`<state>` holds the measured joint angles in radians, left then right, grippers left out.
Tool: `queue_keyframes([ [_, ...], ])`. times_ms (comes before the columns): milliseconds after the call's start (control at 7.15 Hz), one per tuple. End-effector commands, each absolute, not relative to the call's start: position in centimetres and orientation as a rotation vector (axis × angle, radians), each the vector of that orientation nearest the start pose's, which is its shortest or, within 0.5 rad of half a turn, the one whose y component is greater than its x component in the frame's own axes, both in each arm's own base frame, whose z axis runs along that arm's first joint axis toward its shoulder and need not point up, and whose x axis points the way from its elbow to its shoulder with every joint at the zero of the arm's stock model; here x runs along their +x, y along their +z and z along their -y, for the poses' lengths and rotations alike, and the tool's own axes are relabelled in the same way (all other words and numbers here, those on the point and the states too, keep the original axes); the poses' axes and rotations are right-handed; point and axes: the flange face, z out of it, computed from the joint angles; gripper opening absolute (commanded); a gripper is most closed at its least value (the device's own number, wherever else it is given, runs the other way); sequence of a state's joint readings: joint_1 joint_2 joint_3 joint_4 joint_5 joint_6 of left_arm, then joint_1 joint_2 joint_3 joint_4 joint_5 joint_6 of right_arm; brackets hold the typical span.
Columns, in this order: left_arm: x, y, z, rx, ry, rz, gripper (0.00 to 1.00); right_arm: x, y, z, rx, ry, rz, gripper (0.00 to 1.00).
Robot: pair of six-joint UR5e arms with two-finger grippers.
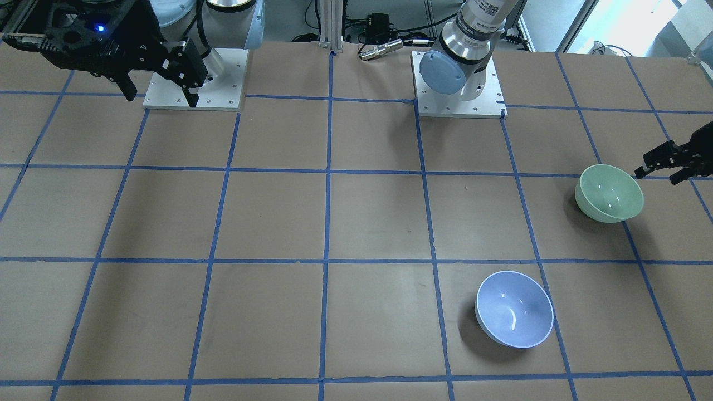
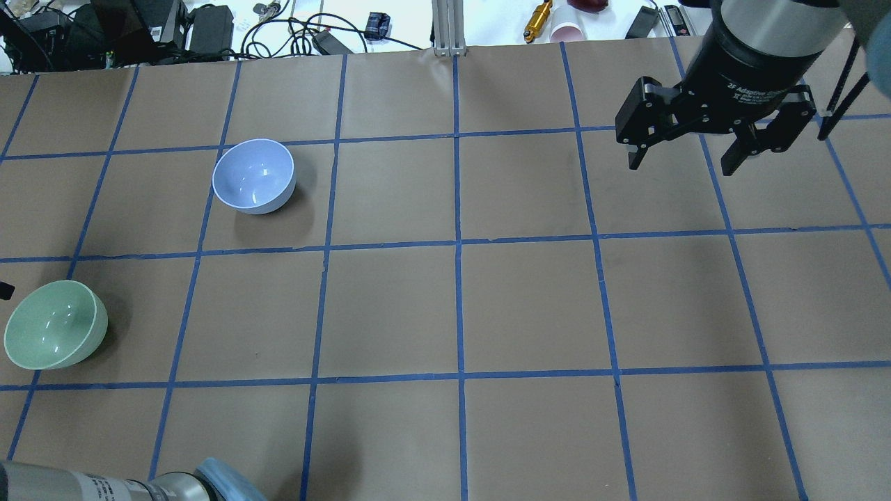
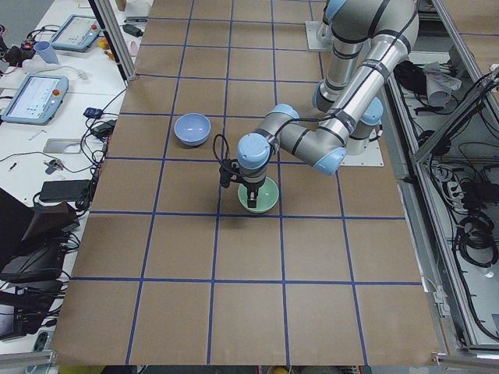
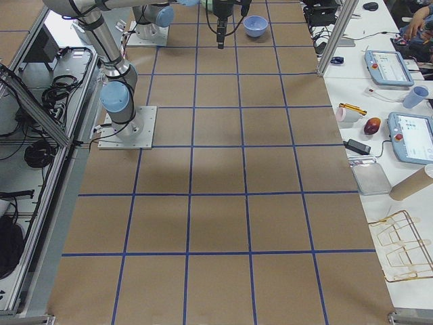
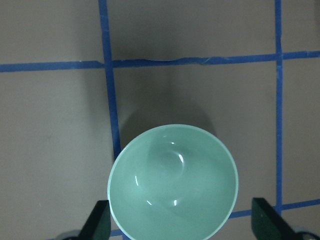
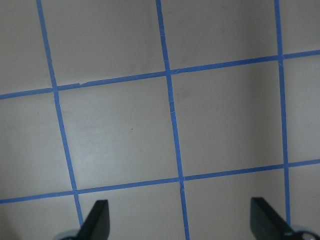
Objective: Stack green bowl on blue bowl
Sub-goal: 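Lower the left gripper onto the green bowl's rim and close it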
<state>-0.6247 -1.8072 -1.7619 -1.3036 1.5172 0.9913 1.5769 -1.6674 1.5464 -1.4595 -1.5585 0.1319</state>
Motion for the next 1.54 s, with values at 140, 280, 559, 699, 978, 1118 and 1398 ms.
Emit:
queue_keyframes([
  [140,38.0,23.9,42.5,0.063,0.145,-3.310,1.00,13.7,53.4,44.8,0.197,-0.013,-3.123,1.00],
  [280,38.0,22.7,42.4,0.071,0.185,-3.306,1.00,13.7,53.4,44.8,0.197,-0.015,-3.122,1.00],
  [559,37.6,20.5,41.8,0.085,0.211,-3.285,0.99,13.7,53.4,44.8,0.197,-0.015,-3.122,1.00],
  [699,37.3,20.1,41.6,0.067,0.224,-3.299,0.90,13.7,53.4,44.8,0.197,-0.011,-3.123,1.00],
  [978,36.8,19.1,41.2,0.083,0.243,-3.311,0.91,13.7,53.4,44.8,0.197,-0.011,-3.123,1.00],
  [1118,36.8,19.0,41.2,0.075,0.243,-3.315,0.90,13.7,53.4,44.8,0.197,-0.013,-3.123,1.00],
  [1398,36.9,18.7,41.3,0.083,0.241,-3.319,0.56,13.7,53.4,44.8,0.197,-0.013,-3.123,1.00],
])
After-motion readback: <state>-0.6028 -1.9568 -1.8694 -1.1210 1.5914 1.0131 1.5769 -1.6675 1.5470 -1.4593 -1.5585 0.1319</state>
